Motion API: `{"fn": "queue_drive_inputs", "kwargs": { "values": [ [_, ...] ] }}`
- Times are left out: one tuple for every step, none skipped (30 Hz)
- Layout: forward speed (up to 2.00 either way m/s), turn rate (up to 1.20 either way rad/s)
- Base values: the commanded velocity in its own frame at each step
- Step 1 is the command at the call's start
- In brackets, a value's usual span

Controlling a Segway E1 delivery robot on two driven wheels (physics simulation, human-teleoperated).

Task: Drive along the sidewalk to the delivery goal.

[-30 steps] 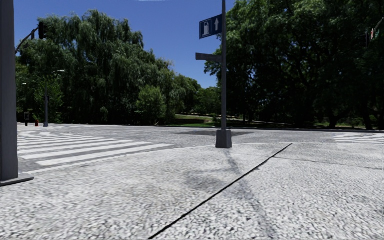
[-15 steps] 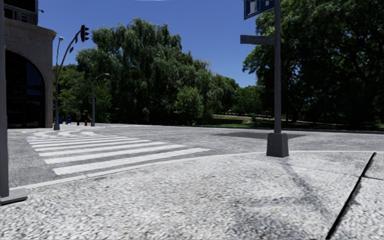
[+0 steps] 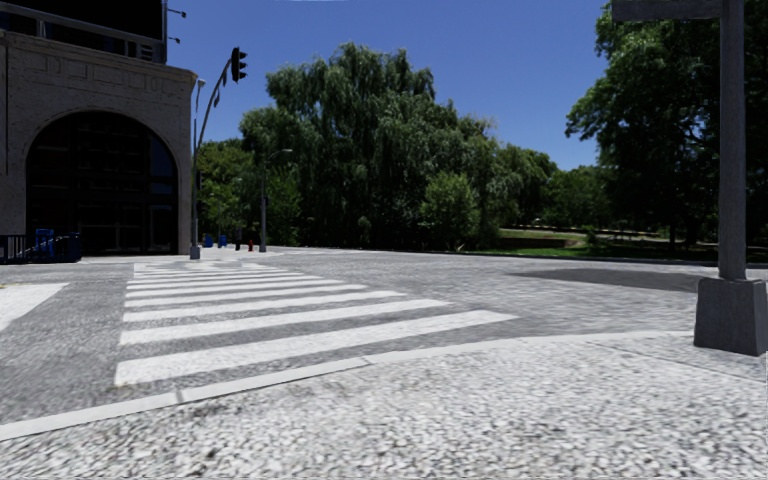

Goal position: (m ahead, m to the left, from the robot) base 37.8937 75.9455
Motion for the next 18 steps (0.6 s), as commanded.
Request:
{"fn": "queue_drive_inputs", "kwargs": {
  "values": [
    [1.99,0.49],
    [1.99,0.49],
    [1.99,0.49],
    [1.99,0.49],
    [1.99,0.49],
    [1.99,0.49],
    [1.99,0.49],
    [1.99,0.49],
    [1.99,0.49],
    [1.99,0.49],
    [1.99,0.49],
    [1.99,0.49],
    [1.99,0.49],
    [1.99,0.49],
    [1.99,0.49],
    [1.99,0.49],
    [1.99,0.49],
    [1.99,0.49]
  ]
}}
